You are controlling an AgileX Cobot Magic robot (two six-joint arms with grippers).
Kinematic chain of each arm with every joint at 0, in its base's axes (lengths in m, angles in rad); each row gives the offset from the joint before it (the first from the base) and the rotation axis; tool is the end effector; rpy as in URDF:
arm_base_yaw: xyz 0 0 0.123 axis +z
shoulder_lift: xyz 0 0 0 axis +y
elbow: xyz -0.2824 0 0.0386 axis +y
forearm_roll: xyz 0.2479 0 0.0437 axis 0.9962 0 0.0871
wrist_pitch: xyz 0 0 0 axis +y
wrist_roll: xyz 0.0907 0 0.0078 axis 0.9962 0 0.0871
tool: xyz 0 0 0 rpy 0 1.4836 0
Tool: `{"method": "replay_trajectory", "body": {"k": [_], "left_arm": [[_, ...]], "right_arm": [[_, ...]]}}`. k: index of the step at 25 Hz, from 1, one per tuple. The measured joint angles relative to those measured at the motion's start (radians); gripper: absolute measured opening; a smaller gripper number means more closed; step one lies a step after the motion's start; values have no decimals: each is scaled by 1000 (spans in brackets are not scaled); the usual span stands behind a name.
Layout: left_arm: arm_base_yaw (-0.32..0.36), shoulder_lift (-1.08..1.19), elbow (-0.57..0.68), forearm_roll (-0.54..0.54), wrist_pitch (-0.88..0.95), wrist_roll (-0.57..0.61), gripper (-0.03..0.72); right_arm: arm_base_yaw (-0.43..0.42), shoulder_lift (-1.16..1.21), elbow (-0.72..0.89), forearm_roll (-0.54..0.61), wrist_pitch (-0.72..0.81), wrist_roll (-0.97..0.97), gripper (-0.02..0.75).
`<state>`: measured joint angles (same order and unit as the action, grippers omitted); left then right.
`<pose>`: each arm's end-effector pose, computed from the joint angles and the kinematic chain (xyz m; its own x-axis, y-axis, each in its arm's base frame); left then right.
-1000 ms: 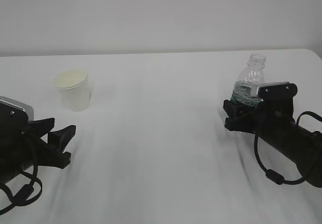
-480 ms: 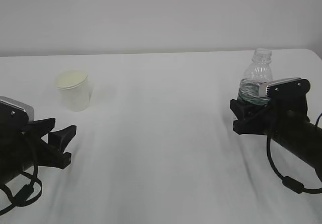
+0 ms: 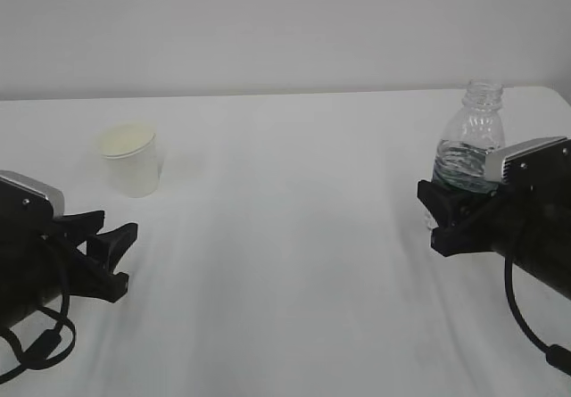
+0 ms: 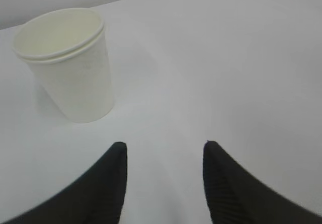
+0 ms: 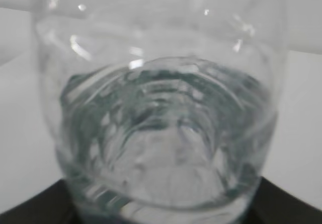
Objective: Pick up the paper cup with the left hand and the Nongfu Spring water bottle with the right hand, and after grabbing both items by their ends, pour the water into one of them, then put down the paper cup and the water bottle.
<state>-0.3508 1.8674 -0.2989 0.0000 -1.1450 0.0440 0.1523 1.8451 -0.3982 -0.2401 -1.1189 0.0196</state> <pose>0.2344 -0.0858 0.1038 -0.2945 0.1546 -0.9431 0.3569 0.9332 0.0415 0.2676 0.0608 0.1215 -0.2152 -0.1188 -0.9693 -0.3730 0.9273 -0.0308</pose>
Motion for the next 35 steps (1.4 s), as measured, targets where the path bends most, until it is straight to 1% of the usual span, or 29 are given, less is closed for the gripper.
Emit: {"method": "replay_trajectory", "body": {"k": [1,2,4,6,7,9,12,17,21,27,35], "left_arm": [[0,0,0,0,0,0,358],[0,0,0,0,0,0,386],[0,0,0,0,0,0,482],[0,0,0,-15,0,-14,609],[0,0,0,-32,0,-26,643],[0,0,-5,-71,0,-36,673],[0,0,-46,-123,0,-44,686],[0,1,-135,-151,0,-44,687],[0,2,-169,-180,0,-44,687],[0,50,-202,-188,0,-44,687],[2,176,-301,-194,0,-44,683]], "right_arm": [[0,-4,5,-9,0,0,406],[0,-6,9,-17,0,-2,406],[0,-6,12,-29,0,-1,406],[0,-6,12,-38,0,-1,406],[0,-6,12,-42,0,-1,406],[0,-6,12,-46,0,-2,406],[0,-6,12,-53,0,-2,406],[0,-6,12,-55,0,-2,406],[0,-6,12,-55,0,-2,406],[0,-7,12,-55,0,-2,406],[0,-7,12,-55,0,-2,405]]}}
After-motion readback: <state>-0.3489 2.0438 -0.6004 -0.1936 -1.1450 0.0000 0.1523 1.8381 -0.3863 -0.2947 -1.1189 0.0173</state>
